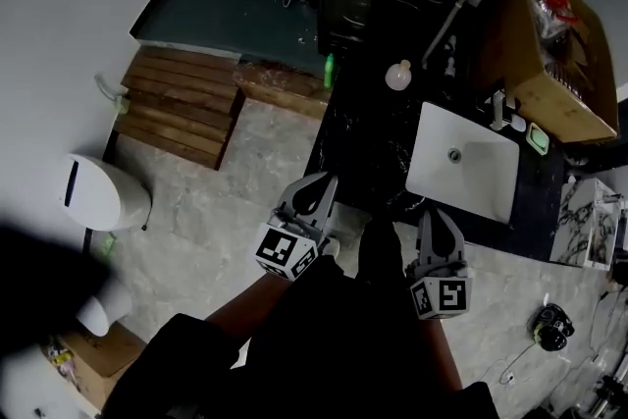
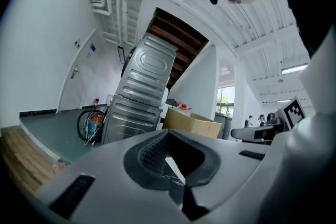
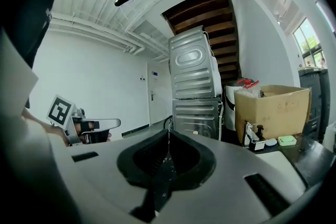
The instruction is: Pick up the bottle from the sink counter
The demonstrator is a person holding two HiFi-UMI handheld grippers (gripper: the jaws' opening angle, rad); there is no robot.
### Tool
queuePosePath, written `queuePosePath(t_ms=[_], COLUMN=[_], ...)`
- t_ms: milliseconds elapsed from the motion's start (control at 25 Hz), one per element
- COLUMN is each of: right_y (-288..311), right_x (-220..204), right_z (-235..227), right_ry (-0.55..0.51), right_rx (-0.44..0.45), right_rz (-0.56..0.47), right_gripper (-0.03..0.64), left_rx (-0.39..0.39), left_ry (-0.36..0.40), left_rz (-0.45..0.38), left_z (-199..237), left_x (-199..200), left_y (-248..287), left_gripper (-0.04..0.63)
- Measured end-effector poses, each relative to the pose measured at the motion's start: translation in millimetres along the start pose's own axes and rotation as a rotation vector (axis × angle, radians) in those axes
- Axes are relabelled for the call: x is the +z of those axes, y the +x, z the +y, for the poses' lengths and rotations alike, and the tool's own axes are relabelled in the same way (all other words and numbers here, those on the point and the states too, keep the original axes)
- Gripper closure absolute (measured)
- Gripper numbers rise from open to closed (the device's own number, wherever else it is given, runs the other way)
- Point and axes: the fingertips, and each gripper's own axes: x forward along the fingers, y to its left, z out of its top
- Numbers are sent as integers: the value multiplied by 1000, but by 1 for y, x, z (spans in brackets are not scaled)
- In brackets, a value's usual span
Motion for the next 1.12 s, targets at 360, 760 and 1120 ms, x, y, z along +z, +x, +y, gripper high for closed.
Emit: queuePosePath(t_ms=[360,760,1120], right_y=[74,178,255], right_x=[10,-2,-38], right_z=[-37,-101,-117], right_ry=[-23,103,40], right_rx=[83,141,166], right_rz=[-34,0,85], right_gripper=[577,577,575], left_rx=[32,70,87], left_ry=[26,35,49], left_rz=[-11,73,82], left_z=[-1,23,43], left_x=[1,-10,-27], left_y=[56,152,214], left_gripper=[581,581,580])
